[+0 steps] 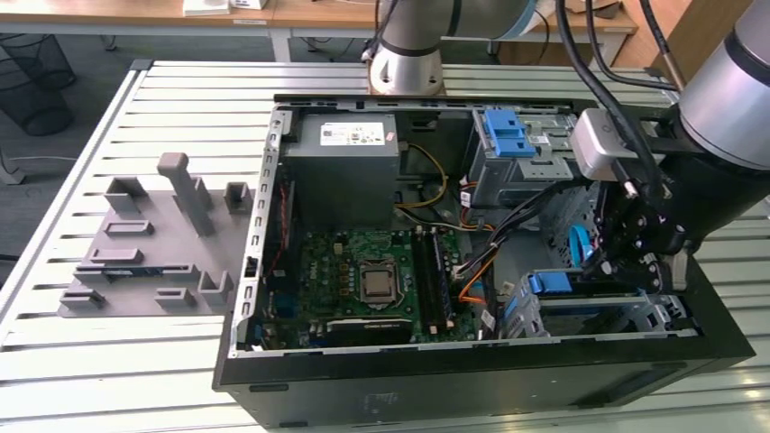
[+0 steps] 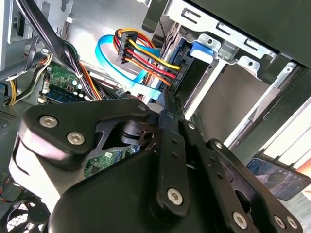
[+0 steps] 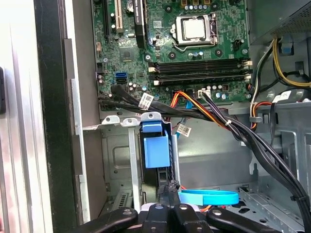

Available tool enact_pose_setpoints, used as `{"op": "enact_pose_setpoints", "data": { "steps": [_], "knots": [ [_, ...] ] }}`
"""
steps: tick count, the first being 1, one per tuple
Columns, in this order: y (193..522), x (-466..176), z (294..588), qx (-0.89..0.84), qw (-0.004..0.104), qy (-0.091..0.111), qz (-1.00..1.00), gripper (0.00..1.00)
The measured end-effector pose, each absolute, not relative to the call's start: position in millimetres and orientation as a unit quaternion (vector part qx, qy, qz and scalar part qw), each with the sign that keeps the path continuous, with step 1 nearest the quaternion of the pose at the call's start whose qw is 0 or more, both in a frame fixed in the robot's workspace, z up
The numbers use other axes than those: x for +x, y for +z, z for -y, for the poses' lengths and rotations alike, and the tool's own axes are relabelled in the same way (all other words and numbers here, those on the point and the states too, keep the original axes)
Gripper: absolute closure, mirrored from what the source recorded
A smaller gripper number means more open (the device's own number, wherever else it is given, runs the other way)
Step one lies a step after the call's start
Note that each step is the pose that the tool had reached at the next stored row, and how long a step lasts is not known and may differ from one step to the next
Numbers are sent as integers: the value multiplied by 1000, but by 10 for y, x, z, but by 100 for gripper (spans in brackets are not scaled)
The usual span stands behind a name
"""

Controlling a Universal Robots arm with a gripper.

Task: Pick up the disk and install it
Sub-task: 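Insert the second disk wire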

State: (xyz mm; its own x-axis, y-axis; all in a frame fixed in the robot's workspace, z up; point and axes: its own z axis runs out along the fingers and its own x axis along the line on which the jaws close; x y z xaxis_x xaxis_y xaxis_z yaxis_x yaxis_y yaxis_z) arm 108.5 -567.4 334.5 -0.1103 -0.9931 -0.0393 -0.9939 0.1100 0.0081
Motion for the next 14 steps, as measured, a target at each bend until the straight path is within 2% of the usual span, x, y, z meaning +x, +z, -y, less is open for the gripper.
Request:
{"op": "enact_pose_setpoints", "data": {
  "steps": [14],
  "knots": [
    [3426, 1085, 5674, -667, 12, 16, -745, 89]
  ]
}}
